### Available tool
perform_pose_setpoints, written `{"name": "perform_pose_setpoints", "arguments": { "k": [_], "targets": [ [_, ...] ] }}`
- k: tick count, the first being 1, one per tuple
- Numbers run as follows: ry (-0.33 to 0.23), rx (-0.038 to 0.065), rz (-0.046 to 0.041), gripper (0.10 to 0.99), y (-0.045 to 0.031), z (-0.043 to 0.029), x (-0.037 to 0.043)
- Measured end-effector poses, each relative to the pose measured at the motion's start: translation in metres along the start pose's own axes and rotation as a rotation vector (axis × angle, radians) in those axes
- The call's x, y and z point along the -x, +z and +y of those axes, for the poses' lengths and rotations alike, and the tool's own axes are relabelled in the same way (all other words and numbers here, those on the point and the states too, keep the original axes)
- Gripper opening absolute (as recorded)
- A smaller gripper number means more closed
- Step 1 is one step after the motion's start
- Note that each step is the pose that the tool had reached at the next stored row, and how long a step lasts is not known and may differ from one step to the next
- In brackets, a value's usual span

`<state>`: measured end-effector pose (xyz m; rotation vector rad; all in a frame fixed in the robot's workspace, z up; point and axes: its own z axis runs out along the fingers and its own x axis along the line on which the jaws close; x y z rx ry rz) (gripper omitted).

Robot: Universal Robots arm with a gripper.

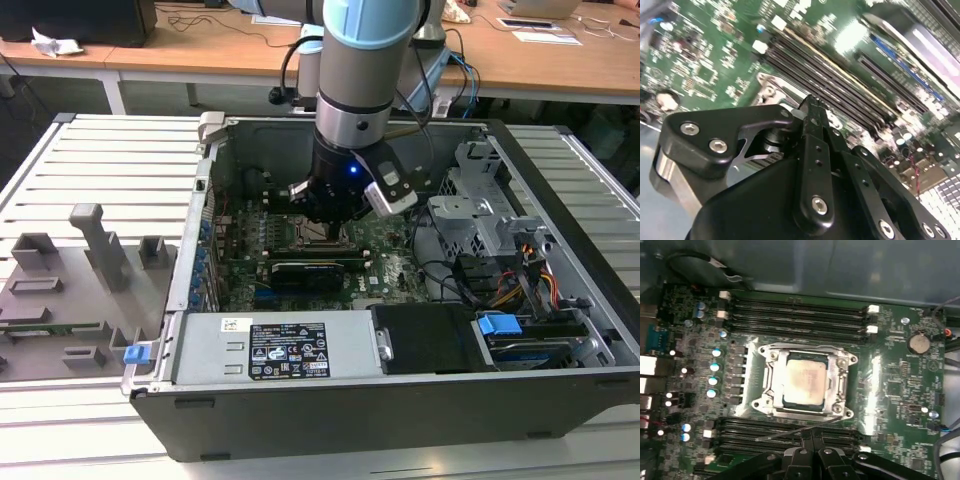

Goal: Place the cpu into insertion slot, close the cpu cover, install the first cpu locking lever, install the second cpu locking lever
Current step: 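Install the second cpu locking lever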

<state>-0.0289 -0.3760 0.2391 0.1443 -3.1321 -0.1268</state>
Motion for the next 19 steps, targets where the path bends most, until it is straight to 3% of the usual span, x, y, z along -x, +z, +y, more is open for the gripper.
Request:
{"name": "perform_pose_setpoints", "arguments": {
  "k": [3,6,8,9,12,16,19],
  "targets": [
    [-0.002,0.005,-0.0003,0.106,0.002,0.0007,-0.0112],
    [-0.004,0.009,-0.0005,0.106,0.0087,0.0011,-0.021],
    [-0.005,0.014,-0.0009,0.106,0.0123,0.0009,-0.0227],
    [-0.005,0.019,-0.0012,0.106,0.0127,0.0003,-0.0233],
    [-0.005,0.057,-0.0049,0.106,0.0135,-0.0037,-0.0279],
    [-0.005,0.066,-0.006,0.106,0.0155,-0.0074,-0.0353],
    [-0.005,0.072,-0.0063,0.106,0.0217,-0.0079,-0.0364]
  ]
}}
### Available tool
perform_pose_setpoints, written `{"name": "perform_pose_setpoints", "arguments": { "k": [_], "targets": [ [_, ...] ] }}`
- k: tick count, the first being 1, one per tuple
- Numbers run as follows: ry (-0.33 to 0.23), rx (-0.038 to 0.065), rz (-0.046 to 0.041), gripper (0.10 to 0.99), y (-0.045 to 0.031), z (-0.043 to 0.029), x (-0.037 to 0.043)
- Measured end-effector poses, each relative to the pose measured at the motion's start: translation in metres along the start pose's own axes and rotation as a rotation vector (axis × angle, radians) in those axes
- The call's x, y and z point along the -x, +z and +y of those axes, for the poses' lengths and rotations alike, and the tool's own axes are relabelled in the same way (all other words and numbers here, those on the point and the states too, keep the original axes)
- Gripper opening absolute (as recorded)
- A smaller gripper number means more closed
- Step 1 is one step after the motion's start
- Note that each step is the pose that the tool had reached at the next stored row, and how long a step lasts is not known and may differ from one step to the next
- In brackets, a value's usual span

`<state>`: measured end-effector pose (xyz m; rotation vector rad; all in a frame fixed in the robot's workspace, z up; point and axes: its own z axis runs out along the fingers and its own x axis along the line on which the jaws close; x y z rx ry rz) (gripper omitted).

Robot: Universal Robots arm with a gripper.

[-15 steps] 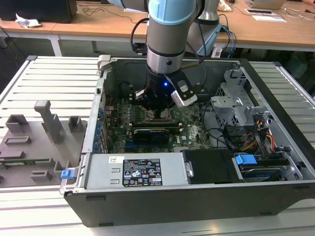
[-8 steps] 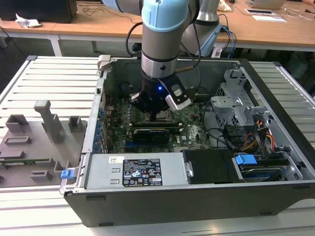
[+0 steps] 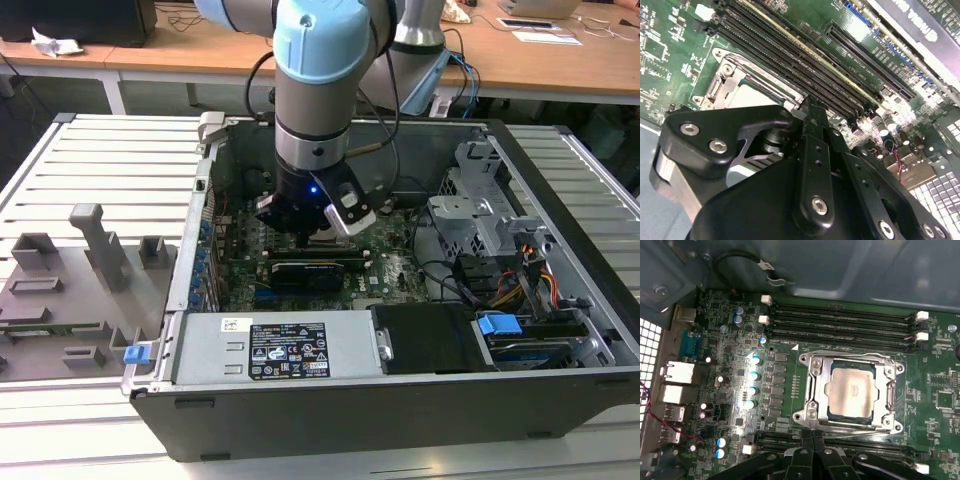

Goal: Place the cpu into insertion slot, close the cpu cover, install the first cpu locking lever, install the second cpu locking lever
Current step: 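Install the second cpu locking lever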

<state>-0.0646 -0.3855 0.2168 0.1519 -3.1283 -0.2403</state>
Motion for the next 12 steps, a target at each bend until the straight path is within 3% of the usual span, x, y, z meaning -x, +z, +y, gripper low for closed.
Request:
{"name": "perform_pose_setpoints", "arguments": {
  "k": [2,5,8,12],
  "targets": [
    [0.0,0.005,-0.0005,0.106,0.0036,-0.0006,-0.0006],
    [0.0,0.026,-0.0027,0.106,0.005,-0.0059,-0.0025],
    [0.0,0.059,-0.0059,0.106,0.0061,-0.0103,-0.0063],
    [-0.001,0.083,-0.0081,0.106,0.0083,-0.0113,-0.0077]
  ]
}}
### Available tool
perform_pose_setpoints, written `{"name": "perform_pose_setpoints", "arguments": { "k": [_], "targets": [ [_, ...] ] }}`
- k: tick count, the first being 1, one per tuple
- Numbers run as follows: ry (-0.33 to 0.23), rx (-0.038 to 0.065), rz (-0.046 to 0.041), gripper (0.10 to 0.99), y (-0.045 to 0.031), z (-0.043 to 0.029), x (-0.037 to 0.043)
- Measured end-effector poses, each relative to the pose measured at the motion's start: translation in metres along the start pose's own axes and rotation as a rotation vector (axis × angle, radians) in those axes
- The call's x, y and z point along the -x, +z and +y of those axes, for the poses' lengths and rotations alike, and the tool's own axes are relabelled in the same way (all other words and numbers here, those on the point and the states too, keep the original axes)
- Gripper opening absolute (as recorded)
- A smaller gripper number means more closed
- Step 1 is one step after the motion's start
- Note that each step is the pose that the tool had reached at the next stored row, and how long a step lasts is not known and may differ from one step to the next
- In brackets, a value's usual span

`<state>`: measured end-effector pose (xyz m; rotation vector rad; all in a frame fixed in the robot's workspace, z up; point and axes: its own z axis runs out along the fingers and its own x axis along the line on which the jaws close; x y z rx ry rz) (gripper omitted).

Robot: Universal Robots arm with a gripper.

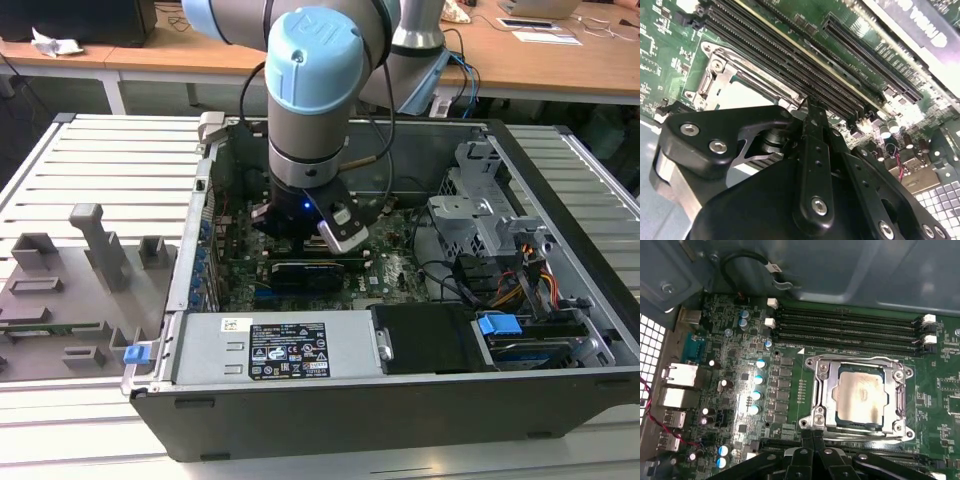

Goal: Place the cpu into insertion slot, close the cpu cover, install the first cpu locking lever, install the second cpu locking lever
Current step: 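Install the second cpu locking lever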

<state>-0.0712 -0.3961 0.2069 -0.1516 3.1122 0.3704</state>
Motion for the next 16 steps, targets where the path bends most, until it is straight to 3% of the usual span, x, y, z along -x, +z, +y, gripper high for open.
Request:
{"name": "perform_pose_setpoints", "arguments": {
  "k": [1,6,12,16],
  "targets": [
    [0.0,0.006,-0.0007,0.106,0.0016,-0.0003,-0.0001],
    [0.0,0.018,-0.0017,0.106,0.0069,-0.0016,-0.0008],
    [0.0,0.036,-0.0036,0.106,0.0085,-0.0012,-0.0035],
    [0.0,0.041,-0.0041,0.106,0.0105,-0.0001,-0.0045]
  ]
}}
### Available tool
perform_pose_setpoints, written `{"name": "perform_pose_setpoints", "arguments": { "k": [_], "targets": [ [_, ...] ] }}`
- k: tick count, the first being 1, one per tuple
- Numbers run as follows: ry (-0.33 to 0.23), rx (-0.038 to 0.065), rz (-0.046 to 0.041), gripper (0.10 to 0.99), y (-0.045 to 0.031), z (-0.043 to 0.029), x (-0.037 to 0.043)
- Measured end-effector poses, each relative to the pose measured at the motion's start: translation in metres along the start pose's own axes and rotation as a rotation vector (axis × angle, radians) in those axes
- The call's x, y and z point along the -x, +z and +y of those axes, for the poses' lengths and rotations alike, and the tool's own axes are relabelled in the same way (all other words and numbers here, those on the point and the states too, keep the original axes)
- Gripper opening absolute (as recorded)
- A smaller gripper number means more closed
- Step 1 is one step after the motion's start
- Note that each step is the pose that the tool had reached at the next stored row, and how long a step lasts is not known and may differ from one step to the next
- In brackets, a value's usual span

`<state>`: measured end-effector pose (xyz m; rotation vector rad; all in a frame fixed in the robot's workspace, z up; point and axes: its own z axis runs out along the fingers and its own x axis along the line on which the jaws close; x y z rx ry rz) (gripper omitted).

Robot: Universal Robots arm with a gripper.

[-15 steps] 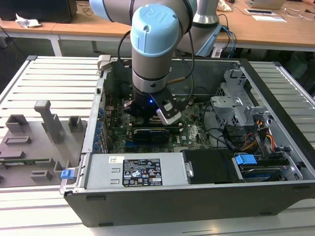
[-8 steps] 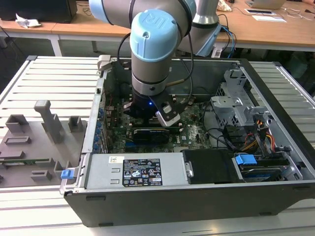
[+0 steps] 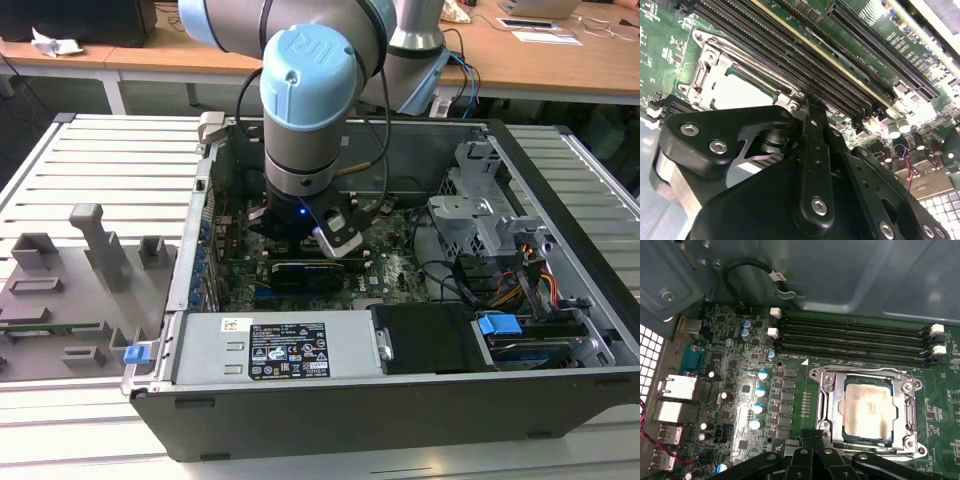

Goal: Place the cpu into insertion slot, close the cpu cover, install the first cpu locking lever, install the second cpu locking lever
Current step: 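Install the second cpu locking lever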

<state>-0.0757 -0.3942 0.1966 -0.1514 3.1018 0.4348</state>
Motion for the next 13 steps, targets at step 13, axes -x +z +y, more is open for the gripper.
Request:
{"name": "perform_pose_setpoints", "arguments": {
  "k": [13],
  "targets": [
    [0.0,0.0,-0.0004,0.106,-0.0152,0.0045,-0.0002]
  ]
}}
